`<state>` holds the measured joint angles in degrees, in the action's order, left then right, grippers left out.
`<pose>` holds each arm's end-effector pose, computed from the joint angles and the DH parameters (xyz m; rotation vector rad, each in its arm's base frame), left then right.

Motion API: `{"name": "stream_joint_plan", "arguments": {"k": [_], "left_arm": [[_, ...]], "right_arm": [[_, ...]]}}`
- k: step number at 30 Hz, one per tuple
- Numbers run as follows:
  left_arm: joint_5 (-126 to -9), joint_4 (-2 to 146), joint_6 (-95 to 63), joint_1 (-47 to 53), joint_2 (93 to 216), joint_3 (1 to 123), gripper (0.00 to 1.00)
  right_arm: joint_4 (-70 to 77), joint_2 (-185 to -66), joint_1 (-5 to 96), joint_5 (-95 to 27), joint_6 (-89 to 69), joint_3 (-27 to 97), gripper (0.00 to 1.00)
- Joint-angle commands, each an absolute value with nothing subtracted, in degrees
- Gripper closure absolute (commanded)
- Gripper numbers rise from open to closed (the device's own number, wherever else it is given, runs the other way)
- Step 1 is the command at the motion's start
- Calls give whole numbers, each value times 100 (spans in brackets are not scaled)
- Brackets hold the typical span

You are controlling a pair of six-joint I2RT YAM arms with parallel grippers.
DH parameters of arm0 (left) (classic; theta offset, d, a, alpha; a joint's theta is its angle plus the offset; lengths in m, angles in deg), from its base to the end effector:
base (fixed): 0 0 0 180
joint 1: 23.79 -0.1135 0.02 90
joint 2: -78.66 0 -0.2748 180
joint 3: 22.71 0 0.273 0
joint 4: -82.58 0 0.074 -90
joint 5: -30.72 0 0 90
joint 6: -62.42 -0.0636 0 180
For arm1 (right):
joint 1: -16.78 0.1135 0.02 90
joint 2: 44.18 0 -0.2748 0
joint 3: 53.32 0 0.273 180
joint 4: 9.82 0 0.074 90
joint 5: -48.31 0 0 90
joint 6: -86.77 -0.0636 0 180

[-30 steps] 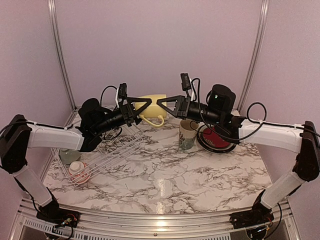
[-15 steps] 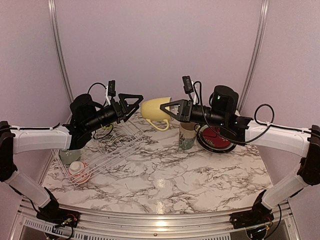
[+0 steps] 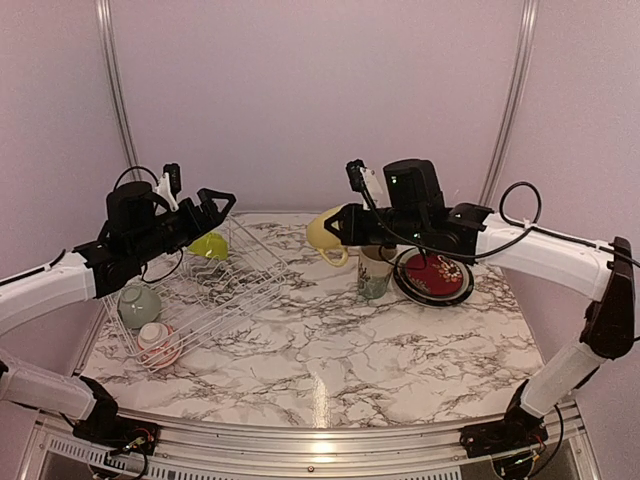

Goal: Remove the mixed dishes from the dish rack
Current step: Place the cup at the center of the board.

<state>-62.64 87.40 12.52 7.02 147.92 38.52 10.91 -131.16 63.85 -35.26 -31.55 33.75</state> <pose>0.2818 -0.1724 0.3247 -0.0918 1.7196 -0.9852 0.2719 0.3028 0.3400 -0.4139 2.0162 0.9616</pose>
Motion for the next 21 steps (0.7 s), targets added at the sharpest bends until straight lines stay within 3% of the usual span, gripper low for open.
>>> {"name": "stream_joint_plan", "arguments": {"k": [1,6,21], "left_arm": [[-5295,7596,367,697,14349,4166,1],[-5045,7346,143,697,14194,4246,1],[-4965,7231,-42,697,13929,4062,1]], "right_arm": [[2473,-13524,6634,-4933,-2770,4206,100],[3476,-14162,6650,-5376,-2730,4961,100],[5187,-16138,6651,-5038,-2574,7016,100]]}}
